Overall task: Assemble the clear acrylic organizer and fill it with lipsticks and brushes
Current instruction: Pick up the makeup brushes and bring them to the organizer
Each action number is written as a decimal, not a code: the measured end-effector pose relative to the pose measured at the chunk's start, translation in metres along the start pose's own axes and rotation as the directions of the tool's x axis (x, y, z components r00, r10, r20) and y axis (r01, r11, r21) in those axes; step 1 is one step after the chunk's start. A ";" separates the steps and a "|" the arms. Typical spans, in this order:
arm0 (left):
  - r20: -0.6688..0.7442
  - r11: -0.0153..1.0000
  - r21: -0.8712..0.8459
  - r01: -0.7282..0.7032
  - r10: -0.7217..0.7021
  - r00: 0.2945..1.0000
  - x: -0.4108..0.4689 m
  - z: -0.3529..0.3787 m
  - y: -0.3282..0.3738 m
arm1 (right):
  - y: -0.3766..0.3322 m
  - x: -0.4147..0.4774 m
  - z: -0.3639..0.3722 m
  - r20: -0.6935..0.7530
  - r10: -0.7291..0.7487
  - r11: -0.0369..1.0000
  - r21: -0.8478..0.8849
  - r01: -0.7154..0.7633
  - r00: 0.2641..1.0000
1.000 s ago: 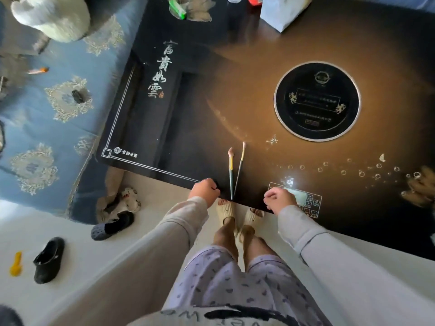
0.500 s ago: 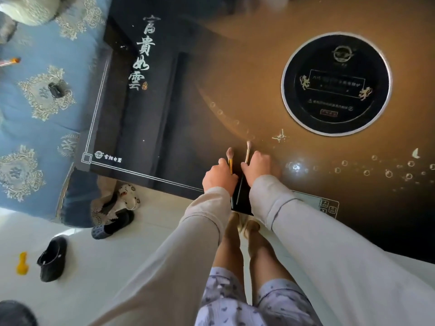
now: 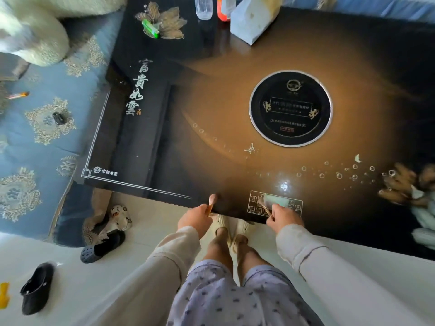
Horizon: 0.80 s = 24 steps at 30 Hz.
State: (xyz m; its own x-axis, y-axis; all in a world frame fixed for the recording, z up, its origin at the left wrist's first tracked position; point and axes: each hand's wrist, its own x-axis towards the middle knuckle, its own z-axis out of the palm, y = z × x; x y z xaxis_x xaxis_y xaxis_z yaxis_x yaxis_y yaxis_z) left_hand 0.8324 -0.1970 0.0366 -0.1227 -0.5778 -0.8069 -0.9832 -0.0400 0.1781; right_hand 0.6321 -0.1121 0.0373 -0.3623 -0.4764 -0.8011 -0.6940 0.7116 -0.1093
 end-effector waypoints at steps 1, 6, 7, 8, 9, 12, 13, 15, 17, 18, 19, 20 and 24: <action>-0.002 1.000 0.014 0.010 -0.010 1.000 -0.010 0.003 -0.010 | 0.015 -0.010 0.000 0.013 0.034 0.999 0.008 -0.034 0.999; 0.059 0.990 -0.061 0.127 -0.124 0.991 -0.047 0.018 -0.058 | 0.074 -0.052 0.017 -0.009 0.193 0.938 0.295 -0.182 0.981; 0.064 0.988 -0.073 0.138 -0.133 0.989 -0.051 0.020 -0.065 | 0.084 -0.057 0.021 -0.001 0.218 0.918 0.338 -0.205 0.976; 0.062 0.987 -0.075 0.143 -0.139 0.988 -0.054 0.021 -0.071 | 0.093 -0.063 0.024 0.013 0.235 0.907 0.358 -0.224 0.972; 0.055 0.986 -0.077 0.147 -0.143 0.988 -0.057 0.023 -0.076 | 0.102 -0.068 0.028 0.020 0.243 0.901 0.366 -0.233 0.970; 0.023 0.984 -0.097 0.146 -0.145 0.989 -0.057 0.025 -0.080 | 0.122 -0.075 0.039 -0.005 0.274 0.862 0.445 -0.243 0.962; 0.013 0.986 -0.091 0.138 -0.137 0.990 -0.056 0.025 -0.079 | 0.127 -0.076 0.042 -0.016 0.286 0.841 0.483 -0.243 0.958; 0.004 0.992 -0.068 0.108 -0.108 0.994 -0.053 0.025 -0.071 | 0.133 -0.078 0.048 -0.028 0.340 0.769 0.583 -0.261 0.940; 0.011 0.998 -0.029 0.058 -0.058 0.998 -0.050 0.022 -0.058 | 0.134 -0.083 0.053 -0.036 0.370 0.704 0.663 -0.255 0.928; 0.020 0.999 0.000 0.032 -0.032 0.999 -0.049 0.020 -0.051 | 0.133 -0.086 0.055 -0.035 0.380 0.680 0.688 -0.254 0.924; 0.028 0.999 0.037 0.004 -0.005 1.000 -0.046 0.018 -0.043 | 0.133 -0.089 0.059 -0.032 0.388 0.659 0.709 -0.253 0.921; 0.038 0.996 0.080 -0.028 0.025 0.999 -0.044 0.016 -0.036 | 0.133 -0.093 0.063 -0.024 0.390 0.640 0.726 -0.252 0.921; 0.112 0.959 0.240 -0.152 0.128 0.985 -0.035 0.005 -0.006 | 0.138 -0.113 0.082 0.007 0.459 0.529 0.801 -0.280 0.888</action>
State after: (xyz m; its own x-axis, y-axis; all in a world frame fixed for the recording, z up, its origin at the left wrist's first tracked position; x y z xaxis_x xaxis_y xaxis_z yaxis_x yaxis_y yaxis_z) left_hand 0.8420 -0.1727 0.0609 -0.2617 -0.4829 -0.8356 -0.9566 0.2446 0.1582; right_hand 0.6282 0.0820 0.0646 -0.6358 -0.0929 -0.7663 0.2331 0.9233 -0.3053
